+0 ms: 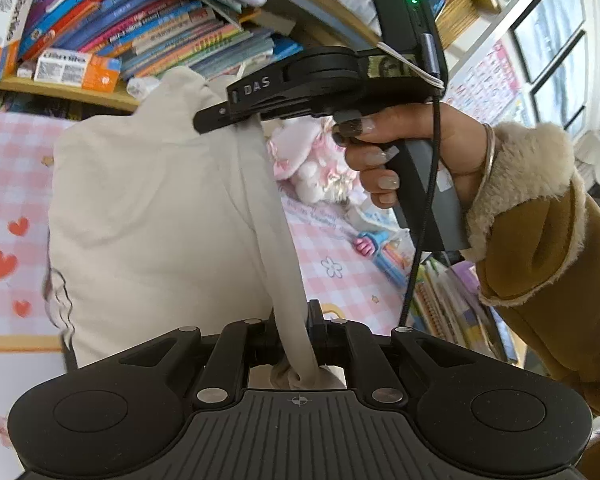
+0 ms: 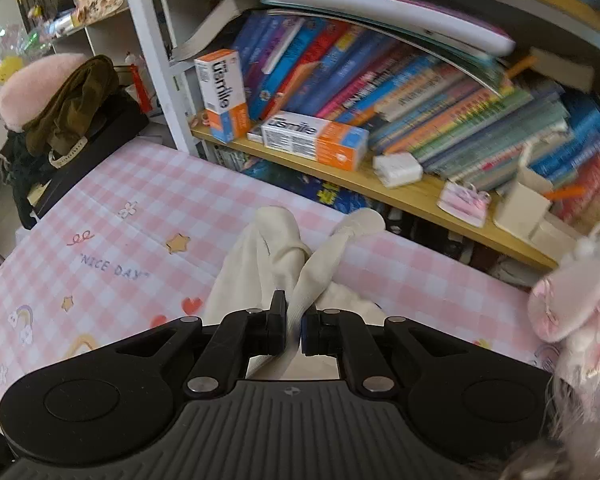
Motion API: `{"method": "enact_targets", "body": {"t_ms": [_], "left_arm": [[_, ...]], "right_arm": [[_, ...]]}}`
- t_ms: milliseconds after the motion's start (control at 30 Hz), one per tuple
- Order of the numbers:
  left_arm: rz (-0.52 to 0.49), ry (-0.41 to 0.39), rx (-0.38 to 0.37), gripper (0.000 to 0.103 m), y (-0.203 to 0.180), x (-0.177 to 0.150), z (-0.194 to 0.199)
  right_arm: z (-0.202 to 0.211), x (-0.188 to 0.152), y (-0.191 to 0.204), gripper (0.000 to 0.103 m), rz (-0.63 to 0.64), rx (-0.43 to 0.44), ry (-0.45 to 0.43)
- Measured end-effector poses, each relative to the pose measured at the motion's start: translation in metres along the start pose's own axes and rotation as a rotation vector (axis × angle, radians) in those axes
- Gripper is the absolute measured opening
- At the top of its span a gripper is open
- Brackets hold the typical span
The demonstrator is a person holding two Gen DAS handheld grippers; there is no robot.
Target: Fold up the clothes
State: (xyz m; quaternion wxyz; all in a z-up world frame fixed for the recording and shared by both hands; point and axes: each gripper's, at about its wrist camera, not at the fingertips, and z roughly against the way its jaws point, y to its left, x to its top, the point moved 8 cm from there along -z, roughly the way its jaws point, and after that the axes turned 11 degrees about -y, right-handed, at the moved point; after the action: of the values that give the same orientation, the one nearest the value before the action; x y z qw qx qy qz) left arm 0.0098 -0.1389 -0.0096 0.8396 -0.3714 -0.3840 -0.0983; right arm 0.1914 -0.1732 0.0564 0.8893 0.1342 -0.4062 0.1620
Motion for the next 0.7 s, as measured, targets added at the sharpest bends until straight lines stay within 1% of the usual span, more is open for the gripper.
{"method": "enact_targets", "body": {"t_ms": [267,333,367,400,433,467,500,533,567,600,633,700], "left_arm": [[-0.014,0.075,0.064,0.008,-0.031,-0.017,-0.037],[-0.011,0.105,0.076,0.014,-0.036,-0.023,-0.047],[-0.008,0.123,0.075,0.022,-0.039,-0.027,-0.051],[-0.008,0.145,0.053,0.032,-0.045,-0.032,-0.053],[-0.009,0.168,0.031,0.038,-0.051,-0.037,-0.055],[-0.009,0.191,0.008,0.047,-0.057,-0.042,-0.057],[-0.009,0.210,-0.014,0.051,-0.062,-0.046,-0.058],[-0.010,0.215,-0.033,0.052,-0.065,-0.049,-0.054],[-0.006,0.214,-0.037,0.057,-0.064,-0.050,-0.049],[0.007,0.207,-0.029,0.059,-0.058,-0.050,-0.043],[0.023,0.199,-0.016,0.059,-0.052,-0.050,-0.037],[0.079,0.171,0.058,0.059,-0.024,-0.046,-0.022]], "right_arm": [[0.015,-0.042,-0.054,0.006,-0.065,0.031,-0.001],[0.015,-0.053,-0.066,0.006,-0.091,0.036,0.001],[0.015,-0.058,-0.071,0.006,-0.106,0.035,0.002],[0.013,-0.065,-0.077,0.007,-0.130,0.027,0.003],[0.010,-0.073,-0.086,0.008,-0.147,-0.004,0.015],[0.008,-0.080,-0.094,0.017,-0.165,-0.035,0.026],[0.006,-0.089,-0.102,0.023,-0.181,-0.067,0.037],[0.007,-0.097,-0.110,0.032,-0.187,-0.108,0.046],[0.009,-0.105,-0.118,0.036,-0.193,-0.144,0.054],[0.013,-0.114,-0.123,0.036,-0.204,-0.152,0.057],[0.019,-0.122,-0.127,0.036,-0.219,-0.149,0.058],[0.037,-0.139,-0.132,0.037,-0.242,-0.138,0.053]]}}
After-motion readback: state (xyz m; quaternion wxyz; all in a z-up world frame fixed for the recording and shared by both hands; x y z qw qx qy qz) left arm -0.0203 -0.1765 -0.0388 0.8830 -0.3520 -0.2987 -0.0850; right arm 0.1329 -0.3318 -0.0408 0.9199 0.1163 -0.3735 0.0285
